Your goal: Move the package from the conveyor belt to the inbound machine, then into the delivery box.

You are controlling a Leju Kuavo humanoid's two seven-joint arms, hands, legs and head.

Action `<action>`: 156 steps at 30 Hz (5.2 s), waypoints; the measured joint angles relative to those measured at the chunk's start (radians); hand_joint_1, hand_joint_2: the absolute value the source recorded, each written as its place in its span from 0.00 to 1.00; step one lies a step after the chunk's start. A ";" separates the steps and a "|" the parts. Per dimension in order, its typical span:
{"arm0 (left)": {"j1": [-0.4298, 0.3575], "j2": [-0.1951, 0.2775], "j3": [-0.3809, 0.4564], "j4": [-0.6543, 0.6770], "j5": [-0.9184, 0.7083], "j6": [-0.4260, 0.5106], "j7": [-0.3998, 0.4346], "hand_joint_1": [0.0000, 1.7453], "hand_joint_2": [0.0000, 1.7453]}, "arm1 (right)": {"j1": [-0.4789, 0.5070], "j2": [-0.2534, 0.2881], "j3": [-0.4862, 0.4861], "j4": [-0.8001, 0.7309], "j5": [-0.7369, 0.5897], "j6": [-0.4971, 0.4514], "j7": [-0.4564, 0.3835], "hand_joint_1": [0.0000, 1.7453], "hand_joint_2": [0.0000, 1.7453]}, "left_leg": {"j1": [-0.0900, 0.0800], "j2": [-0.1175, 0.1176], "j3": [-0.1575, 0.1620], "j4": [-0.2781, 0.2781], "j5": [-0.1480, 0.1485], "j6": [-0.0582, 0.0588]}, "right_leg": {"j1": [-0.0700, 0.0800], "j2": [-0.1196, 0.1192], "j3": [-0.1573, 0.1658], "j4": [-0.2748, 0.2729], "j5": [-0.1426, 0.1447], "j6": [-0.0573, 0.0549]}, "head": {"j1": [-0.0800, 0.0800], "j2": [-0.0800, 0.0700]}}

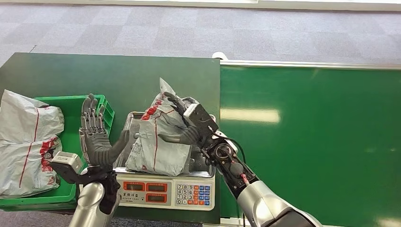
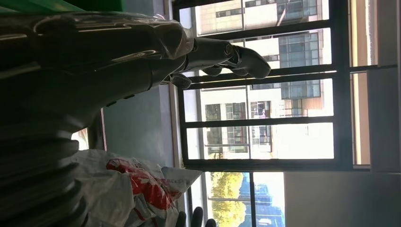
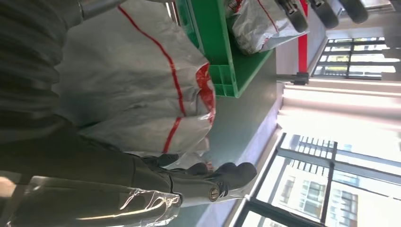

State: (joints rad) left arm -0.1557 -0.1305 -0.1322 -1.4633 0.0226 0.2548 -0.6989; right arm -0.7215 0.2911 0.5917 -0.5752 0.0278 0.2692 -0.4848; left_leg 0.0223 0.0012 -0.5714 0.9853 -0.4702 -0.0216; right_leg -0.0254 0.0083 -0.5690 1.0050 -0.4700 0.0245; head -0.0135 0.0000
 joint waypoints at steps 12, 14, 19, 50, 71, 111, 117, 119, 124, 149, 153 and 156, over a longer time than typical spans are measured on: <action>0.021 0.000 0.019 -0.013 -0.008 0.008 0.000 0.00 1.00 | 0.065 -0.051 0.069 -0.187 -0.014 -0.014 0.014 0.00 0.00 | 0.000 0.000 0.000 0.000 0.000 0.000 | 0.000 0.000 0.000 0.000 0.000 0.000 | 0.000 0.000; 0.027 0.000 0.023 -0.015 -0.009 0.011 0.000 0.00 1.00 | 0.078 -0.070 0.074 -0.232 -0.027 -0.031 0.016 0.00 0.00 | 0.000 -0.001 0.000 0.000 0.000 0.000 | 0.000 0.000 0.000 0.000 0.000 0.000 | 0.000 0.000; 0.065 0.002 0.041 -0.049 -0.009 0.024 0.000 0.00 1.00 | 0.146 -0.146 0.065 -0.389 -0.066 -0.088 0.016 0.00 0.00 | 0.000 -0.001 -0.001 0.000 -0.001 0.000 | 0.000 0.000 0.000 0.000 0.000 0.000 | 0.000 0.000; 0.182 0.018 0.106 -0.129 -0.053 -0.099 0.004 0.00 1.00 | 0.550 -0.332 -0.408 -0.723 -0.013 -0.605 -0.090 0.00 1.00 | 0.000 -0.002 -0.001 0.000 -0.001 0.000 | 0.000 -0.002 0.000 -0.002 0.000 0.000 | 0.000 0.000; 0.178 0.026 0.040 -0.118 -0.365 -0.115 0.072 0.00 1.00 | 0.699 -0.301 -0.439 -0.761 0.043 -0.325 -0.014 0.00 1.00 | 0.000 -0.002 0.000 0.000 -0.002 0.000 | -0.001 -0.002 0.001 -0.002 -0.001 0.000 | 0.000 0.000; -0.050 0.017 -0.134 0.233 -0.849 -0.075 0.481 0.84 1.00 | 0.898 -0.185 -0.580 -0.968 0.172 -0.301 0.033 0.00 1.00 | 0.000 -0.002 0.006 0.000 -0.002 0.000 | -0.001 -0.003 0.008 -0.002 -0.001 0.000 | 0.000 0.000; -0.051 0.014 -0.140 0.244 -0.876 0.009 0.455 0.87 1.00 | 0.912 -0.177 -0.595 -0.987 0.175 -0.295 0.033 0.00 1.00 | 0.000 -0.002 0.006 0.000 -0.002 0.000 | -0.001 -0.002 0.007 -0.002 -0.001 0.000 | 0.000 0.000; -0.052 0.013 -0.140 0.246 -0.877 0.016 0.452 0.93 1.00 | 0.914 -0.174 -0.597 -0.990 0.176 -0.293 0.033 0.00 1.00 | 0.000 -0.002 0.006 0.000 -0.002 0.000 | -0.001 -0.002 0.007 -0.002 -0.001 0.000 | 0.000 0.000; -0.050 0.009 -0.139 0.247 -0.882 0.099 0.421 0.99 1.00 | 0.914 -0.169 -0.601 -0.995 0.179 -0.287 0.033 0.00 1.00 | 0.000 -0.002 0.005 0.000 -0.002 0.000 | -0.001 -0.002 0.006 -0.002 -0.001 0.000 | 0.000 0.000; 0.024 -0.144 0.057 0.102 -0.975 0.440 0.005 1.00 0.50 | 0.913 -0.142 -0.615 -1.001 0.184 -0.287 0.027 0.00 1.00 | 0.000 -0.001 0.001 0.000 -0.002 0.000 | 0.000 -0.002 0.002 -0.002 -0.001 0.000 | 0.000 0.000; 0.039 -0.153 0.066 0.006 -0.912 0.440 0.004 1.00 0.00 | 0.912 -0.141 -0.615 -1.001 0.174 -0.299 0.024 0.00 1.00 | 0.000 -0.001 0.000 0.000 -0.002 0.000 | 0.000 -0.002 0.002 -0.002 -0.001 0.000 | 0.000 0.000; 0.042 -0.160 0.073 -0.103 -0.865 0.440 0.003 1.00 0.00 | 0.912 -0.142 -0.614 -0.999 0.162 -0.314 0.016 0.00 1.00 | 0.000 -0.002 -0.001 0.000 -0.002 0.000 | 0.000 -0.002 0.001 -0.002 -0.001 0.000 | 0.000 0.000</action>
State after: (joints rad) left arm -0.1133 -0.2908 -0.0596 -1.5659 -0.8423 0.6948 -0.6958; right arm 0.1902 0.1493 -0.0218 -1.5739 0.1899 -0.0449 -0.4687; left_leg 0.0219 -0.0003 -0.5720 0.9850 -0.4720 -0.0218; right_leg -0.0259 0.0063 -0.5676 1.0034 -0.4709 0.0246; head -0.0137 0.0000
